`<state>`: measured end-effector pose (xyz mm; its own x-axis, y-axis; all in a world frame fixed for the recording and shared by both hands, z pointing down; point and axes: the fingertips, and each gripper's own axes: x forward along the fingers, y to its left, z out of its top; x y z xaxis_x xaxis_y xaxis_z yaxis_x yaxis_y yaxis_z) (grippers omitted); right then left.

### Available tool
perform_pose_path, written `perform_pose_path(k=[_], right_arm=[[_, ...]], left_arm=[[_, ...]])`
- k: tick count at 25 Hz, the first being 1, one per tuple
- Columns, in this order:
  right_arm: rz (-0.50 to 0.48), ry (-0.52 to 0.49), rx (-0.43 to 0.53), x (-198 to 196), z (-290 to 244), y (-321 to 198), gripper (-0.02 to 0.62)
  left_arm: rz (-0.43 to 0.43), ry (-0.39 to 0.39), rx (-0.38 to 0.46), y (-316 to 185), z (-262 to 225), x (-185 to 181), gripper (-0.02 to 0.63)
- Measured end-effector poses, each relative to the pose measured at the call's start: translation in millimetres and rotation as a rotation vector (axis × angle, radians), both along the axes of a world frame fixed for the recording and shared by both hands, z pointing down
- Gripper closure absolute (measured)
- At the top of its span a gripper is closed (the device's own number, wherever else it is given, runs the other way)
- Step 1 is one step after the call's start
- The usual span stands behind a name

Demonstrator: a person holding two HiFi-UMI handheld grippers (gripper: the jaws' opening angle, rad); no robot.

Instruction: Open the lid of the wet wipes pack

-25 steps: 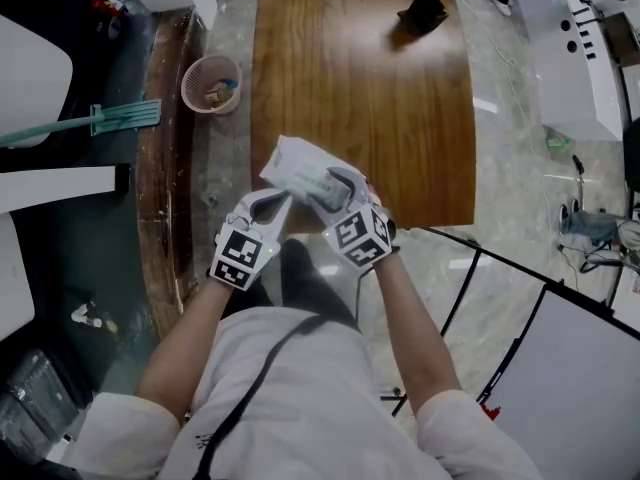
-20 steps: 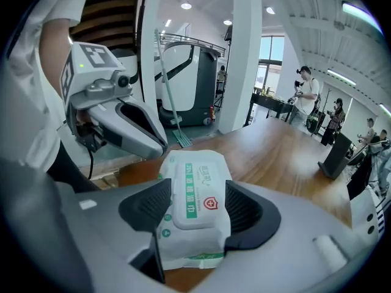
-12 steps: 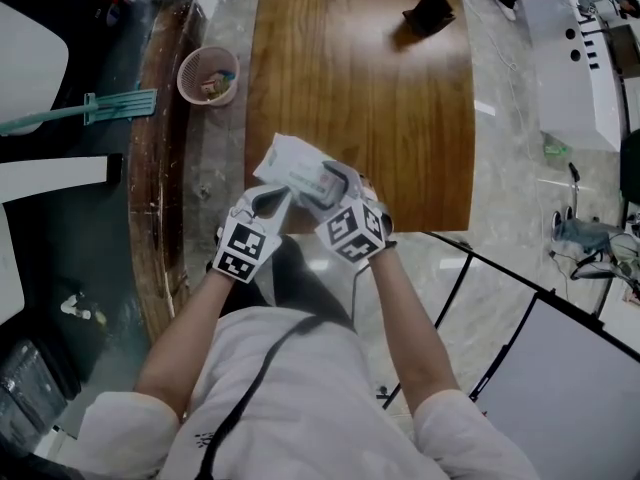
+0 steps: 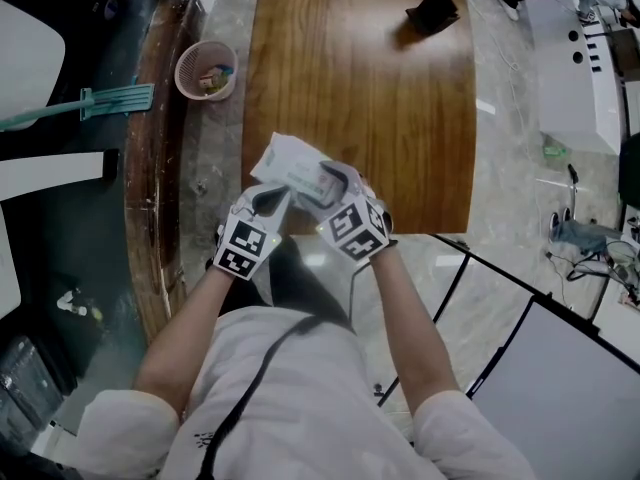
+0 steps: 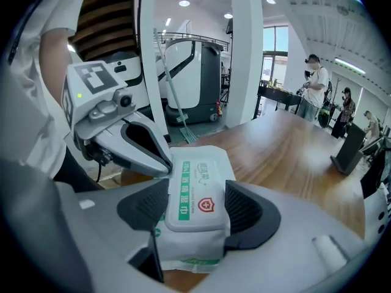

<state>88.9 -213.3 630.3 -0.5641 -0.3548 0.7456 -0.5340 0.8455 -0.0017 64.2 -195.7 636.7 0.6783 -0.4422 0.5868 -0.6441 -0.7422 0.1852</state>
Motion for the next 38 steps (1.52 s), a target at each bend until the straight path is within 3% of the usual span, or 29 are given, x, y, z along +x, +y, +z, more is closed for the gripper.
perform_pose_path(k=[8, 21, 38], right_arm=[[0.008, -0.05, -0.123, 1.1, 0.1, -1.7, 0.304], [0.001, -0.066, -0.172, 1.7, 1.1, -2.1, 0.306], [0.001, -0.197, -0.344, 4.7, -3.9, -5.6, 0.305]], left_arm=[[0.02, -0.011, 0.025, -0.4, 2.5, 0.5, 0.601], [0.028, -0.001, 0.02, -0.4, 4.6, 0.9, 0.603], [0.024, 0.003, 0.009, -0.8, 4.6, 1.5, 0.603]])
